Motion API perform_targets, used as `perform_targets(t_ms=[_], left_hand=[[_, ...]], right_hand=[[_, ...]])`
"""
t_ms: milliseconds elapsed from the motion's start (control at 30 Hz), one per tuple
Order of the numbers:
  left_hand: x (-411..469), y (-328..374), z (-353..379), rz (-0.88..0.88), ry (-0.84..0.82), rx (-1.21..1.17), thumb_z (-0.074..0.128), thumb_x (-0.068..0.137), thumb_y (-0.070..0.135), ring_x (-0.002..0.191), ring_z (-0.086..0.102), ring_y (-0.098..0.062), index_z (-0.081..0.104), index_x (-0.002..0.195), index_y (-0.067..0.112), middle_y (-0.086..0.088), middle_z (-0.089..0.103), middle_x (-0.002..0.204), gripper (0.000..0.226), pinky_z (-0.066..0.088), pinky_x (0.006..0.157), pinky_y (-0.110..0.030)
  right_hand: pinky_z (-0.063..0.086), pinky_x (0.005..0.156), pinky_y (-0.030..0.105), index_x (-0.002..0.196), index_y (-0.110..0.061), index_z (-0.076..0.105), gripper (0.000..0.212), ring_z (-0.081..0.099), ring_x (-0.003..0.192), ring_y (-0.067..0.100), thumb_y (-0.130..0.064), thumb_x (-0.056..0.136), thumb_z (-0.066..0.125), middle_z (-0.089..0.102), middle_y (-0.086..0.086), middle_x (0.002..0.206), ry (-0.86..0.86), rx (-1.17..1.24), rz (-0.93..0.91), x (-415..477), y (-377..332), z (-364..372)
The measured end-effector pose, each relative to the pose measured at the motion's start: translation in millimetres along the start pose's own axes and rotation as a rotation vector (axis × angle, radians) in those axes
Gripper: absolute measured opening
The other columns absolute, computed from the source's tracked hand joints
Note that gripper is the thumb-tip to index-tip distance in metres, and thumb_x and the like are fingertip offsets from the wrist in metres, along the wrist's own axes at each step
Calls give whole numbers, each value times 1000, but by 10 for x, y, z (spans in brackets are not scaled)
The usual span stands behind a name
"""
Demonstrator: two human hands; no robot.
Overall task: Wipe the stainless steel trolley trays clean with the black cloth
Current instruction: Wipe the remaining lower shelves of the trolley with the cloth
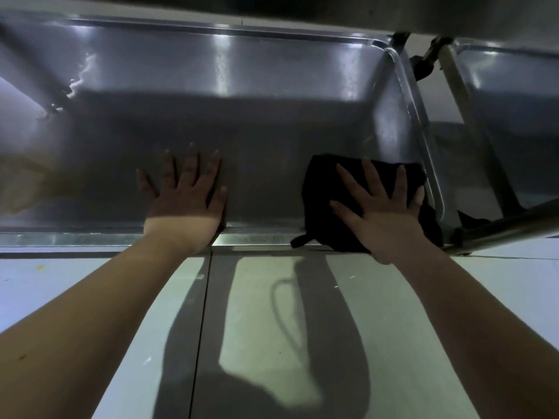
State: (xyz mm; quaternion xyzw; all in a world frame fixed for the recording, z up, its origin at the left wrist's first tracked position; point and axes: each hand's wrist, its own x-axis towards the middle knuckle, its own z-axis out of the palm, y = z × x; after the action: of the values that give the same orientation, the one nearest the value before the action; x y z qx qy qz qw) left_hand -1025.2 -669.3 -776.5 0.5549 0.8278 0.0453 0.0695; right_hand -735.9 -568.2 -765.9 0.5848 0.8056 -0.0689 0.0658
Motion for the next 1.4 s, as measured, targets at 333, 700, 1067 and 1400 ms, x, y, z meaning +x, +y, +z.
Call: perform_targets(t_ms=[333, 700, 1067, 1400], left_hand=[[6, -2, -6, -5, 1, 8, 20, 99, 54, 150, -7, -30, -1, 153, 47, 7, -5, 165, 58, -7, 114, -65], [56, -40, -145, -39, -94, -144, 25, 102, 46, 151, -4, -29, 14, 152, 45, 6, 4, 165, 51, -12, 113, -61], [239, -1633, -406, -49, -83, 161, 11, 98, 58, 150, -11, -28, 5, 152, 49, 9, -6, 164, 54, -10, 109, -70], [238, -1654, -317, 3, -21, 35, 15, 100, 56, 150, -6, -30, 1, 150, 53, 9, -3, 165, 52, -5, 109, -72]], right_hand=[[-7, 110, 70, 150, -55, 0, 68, -12, 146, 46, -79, 88, 16, -3, -9, 165, -17, 32, 101, 1238, 56, -352], [-9, 113, 64, 140, -66, -11, 61, -13, 148, 38, -78, 87, 16, -10, -19, 162, -48, -41, 173, 114, 127, -53], [-5, 112, 69, 142, -64, -12, 64, -11, 147, 43, -76, 88, 20, -9, -14, 163, -86, -48, 131, -15, -465, -70], [-20, 98, 75, 141, -62, -18, 64, -19, 143, 50, -80, 84, 6, -19, -10, 162, -20, 5, -112, 287, -2817, 121]])
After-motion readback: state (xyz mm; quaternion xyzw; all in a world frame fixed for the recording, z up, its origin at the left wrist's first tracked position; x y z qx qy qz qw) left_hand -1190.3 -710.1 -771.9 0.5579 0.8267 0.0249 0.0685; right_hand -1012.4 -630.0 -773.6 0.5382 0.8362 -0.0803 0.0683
